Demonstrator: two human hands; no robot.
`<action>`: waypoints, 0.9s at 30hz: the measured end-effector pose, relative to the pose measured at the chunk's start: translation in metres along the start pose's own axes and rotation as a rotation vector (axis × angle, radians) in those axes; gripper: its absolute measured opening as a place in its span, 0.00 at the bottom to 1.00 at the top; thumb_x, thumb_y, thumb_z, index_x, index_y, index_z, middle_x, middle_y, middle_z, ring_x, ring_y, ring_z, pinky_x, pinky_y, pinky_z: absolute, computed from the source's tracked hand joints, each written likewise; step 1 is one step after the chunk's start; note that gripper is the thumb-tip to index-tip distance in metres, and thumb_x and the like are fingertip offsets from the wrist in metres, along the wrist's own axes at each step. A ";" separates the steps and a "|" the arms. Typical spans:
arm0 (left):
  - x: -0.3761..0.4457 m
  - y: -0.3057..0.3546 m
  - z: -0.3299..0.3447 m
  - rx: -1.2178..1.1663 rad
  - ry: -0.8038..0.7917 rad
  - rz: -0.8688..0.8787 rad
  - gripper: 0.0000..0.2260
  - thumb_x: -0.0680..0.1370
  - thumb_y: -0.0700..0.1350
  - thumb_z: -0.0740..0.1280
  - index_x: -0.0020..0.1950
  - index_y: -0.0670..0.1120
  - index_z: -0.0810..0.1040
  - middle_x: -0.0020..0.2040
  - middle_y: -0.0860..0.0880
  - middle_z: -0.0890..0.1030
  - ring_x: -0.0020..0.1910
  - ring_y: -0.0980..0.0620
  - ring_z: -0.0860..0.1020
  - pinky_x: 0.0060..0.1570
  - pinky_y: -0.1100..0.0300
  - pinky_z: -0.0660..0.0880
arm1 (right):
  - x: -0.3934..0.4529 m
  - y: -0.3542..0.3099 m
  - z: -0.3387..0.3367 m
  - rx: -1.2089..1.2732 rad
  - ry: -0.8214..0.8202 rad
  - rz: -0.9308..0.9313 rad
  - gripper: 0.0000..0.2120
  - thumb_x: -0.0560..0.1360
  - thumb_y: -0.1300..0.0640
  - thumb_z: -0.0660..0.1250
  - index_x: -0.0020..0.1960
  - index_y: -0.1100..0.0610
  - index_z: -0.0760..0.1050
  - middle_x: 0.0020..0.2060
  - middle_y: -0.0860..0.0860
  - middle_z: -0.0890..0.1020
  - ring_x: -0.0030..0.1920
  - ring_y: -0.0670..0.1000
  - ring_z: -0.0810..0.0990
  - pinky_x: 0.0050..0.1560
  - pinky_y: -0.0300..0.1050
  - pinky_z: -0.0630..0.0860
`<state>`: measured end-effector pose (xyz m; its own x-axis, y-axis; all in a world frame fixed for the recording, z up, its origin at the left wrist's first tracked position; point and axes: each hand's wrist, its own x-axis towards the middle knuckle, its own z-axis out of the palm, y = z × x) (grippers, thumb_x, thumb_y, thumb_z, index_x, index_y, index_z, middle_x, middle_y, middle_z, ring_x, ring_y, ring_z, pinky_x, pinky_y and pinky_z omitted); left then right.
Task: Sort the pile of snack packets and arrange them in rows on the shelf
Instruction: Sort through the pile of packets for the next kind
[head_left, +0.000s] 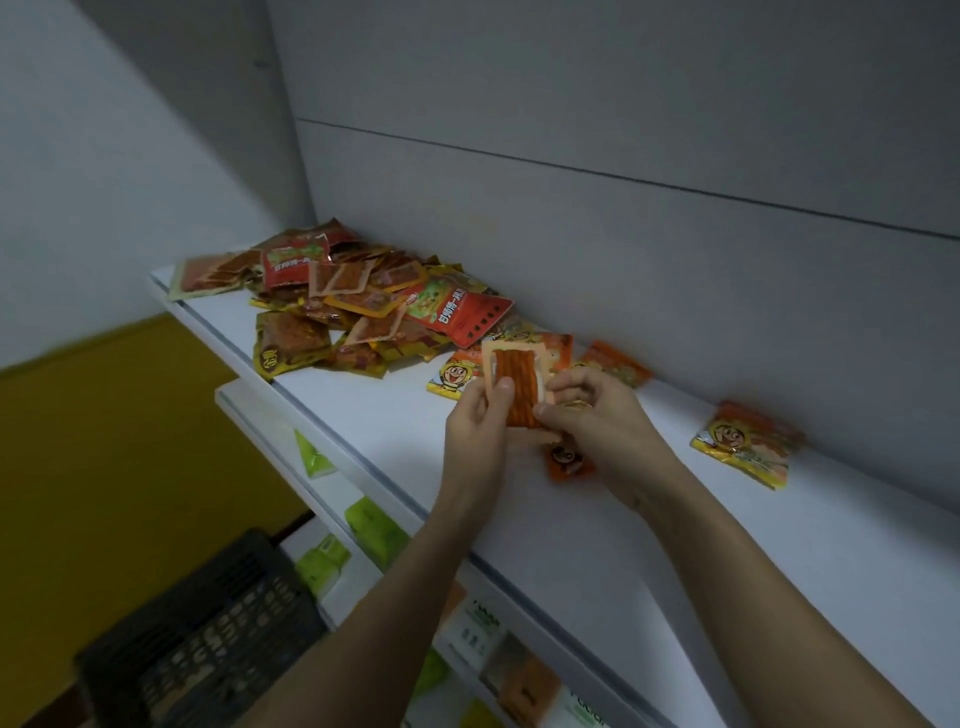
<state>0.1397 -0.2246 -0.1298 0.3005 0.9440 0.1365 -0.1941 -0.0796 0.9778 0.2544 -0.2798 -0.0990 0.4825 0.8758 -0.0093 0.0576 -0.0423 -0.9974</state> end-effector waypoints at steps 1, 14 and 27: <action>0.005 0.005 -0.008 -0.046 0.016 -0.043 0.09 0.84 0.42 0.62 0.53 0.40 0.80 0.42 0.50 0.83 0.43 0.57 0.81 0.46 0.62 0.77 | 0.003 -0.005 0.006 -0.033 -0.028 -0.014 0.11 0.72 0.67 0.73 0.48 0.55 0.75 0.43 0.53 0.79 0.36 0.48 0.80 0.35 0.38 0.75; 0.107 0.061 -0.158 0.046 0.251 -0.155 0.07 0.82 0.41 0.65 0.59 0.47 0.77 0.55 0.44 0.84 0.53 0.46 0.84 0.58 0.47 0.80 | 0.089 -0.039 0.127 -0.414 -0.126 -0.122 0.01 0.78 0.59 0.66 0.47 0.55 0.75 0.39 0.53 0.81 0.38 0.51 0.81 0.42 0.51 0.80; 0.264 0.051 -0.222 0.205 -0.100 -0.215 0.09 0.81 0.38 0.63 0.60 0.46 0.76 0.55 0.40 0.82 0.55 0.40 0.82 0.60 0.39 0.78 | 0.208 -0.034 0.217 -0.924 0.148 0.081 0.03 0.67 0.65 0.74 0.40 0.63 0.83 0.38 0.54 0.83 0.42 0.54 0.82 0.37 0.47 0.78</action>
<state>0.0016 0.0914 -0.0795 0.4068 0.9107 -0.0718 0.0729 0.0460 0.9963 0.1627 0.0082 -0.0826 0.6180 0.7861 -0.0034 0.6595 -0.5209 -0.5419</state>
